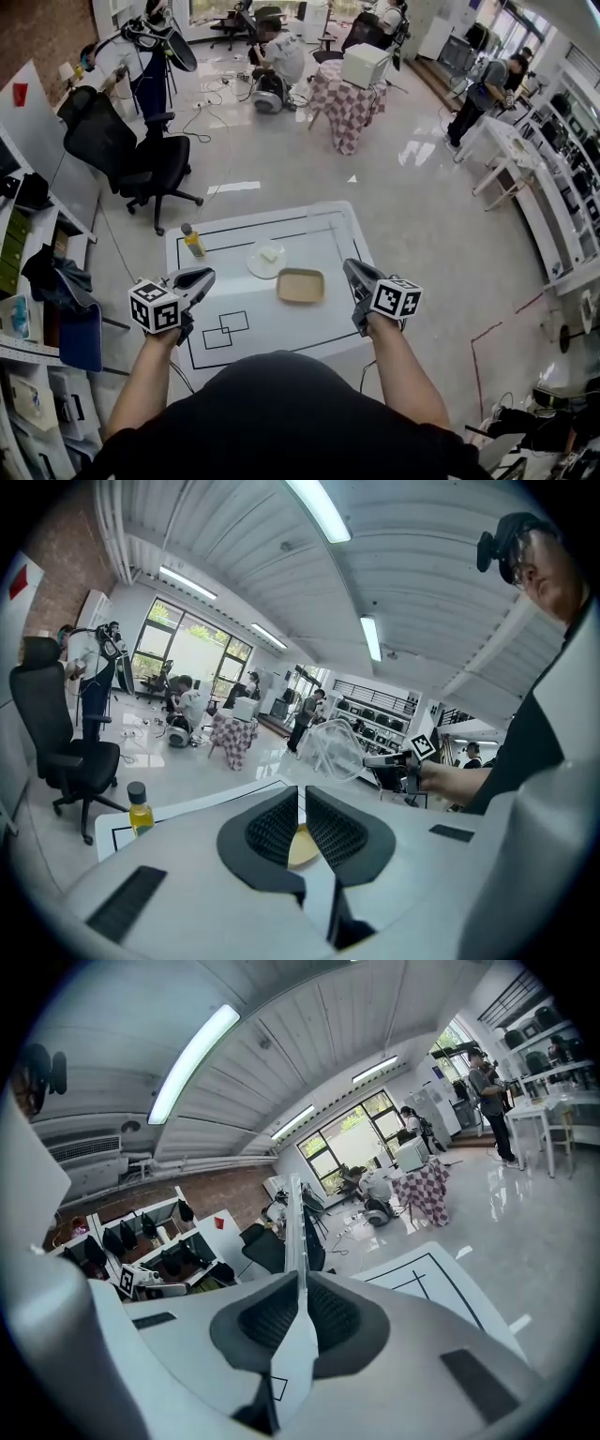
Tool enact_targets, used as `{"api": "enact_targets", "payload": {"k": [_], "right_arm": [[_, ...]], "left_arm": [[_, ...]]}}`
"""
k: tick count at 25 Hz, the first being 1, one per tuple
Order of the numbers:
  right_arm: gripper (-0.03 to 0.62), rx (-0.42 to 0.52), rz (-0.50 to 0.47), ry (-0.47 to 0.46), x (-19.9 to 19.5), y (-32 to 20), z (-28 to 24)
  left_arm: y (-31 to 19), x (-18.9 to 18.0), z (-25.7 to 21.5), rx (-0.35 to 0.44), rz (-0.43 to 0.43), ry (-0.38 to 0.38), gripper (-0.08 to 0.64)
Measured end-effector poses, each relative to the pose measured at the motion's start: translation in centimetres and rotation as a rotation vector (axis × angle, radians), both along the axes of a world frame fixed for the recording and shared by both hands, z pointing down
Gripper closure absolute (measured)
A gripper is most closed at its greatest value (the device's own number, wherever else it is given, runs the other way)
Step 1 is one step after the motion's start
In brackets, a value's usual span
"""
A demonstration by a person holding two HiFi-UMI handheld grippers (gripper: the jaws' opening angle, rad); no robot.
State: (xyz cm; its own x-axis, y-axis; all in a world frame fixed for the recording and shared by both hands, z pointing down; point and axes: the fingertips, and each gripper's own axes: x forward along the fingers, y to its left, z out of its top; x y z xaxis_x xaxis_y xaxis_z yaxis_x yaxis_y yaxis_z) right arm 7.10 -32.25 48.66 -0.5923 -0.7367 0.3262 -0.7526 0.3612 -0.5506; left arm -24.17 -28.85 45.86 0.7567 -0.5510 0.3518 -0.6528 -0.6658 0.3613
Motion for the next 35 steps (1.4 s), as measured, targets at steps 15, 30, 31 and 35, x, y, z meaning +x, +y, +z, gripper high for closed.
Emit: {"api": "enact_targets", "payload": {"k": [15, 30, 31, 35], "right_arm": [[0.548, 0.031, 0.039, -0.020, 1.7, 0.7, -1.8], [0.548, 0.056, 0.041, 0.033, 1.8, 1.0, -2.1], [0.548, 0.061, 0.041, 0.050, 1.8, 0.9, -2.1], [0.548, 0.087, 0.047, 0.118, 2.2, 0.5, -2.2]], "left_arm": [[0.8, 1.2, -0.1, -0.009, 0.009, -0.004, 0.522], [1.1, 1.3, 0.0, -0.007, 0.001, -0.009, 0.522], [1.0, 1.2, 0.0, -0.002, -0.001, -0.010, 0.522], [0.7, 1.2, 0.0, 0.008, -0.008, -0.009, 0.522]]}}
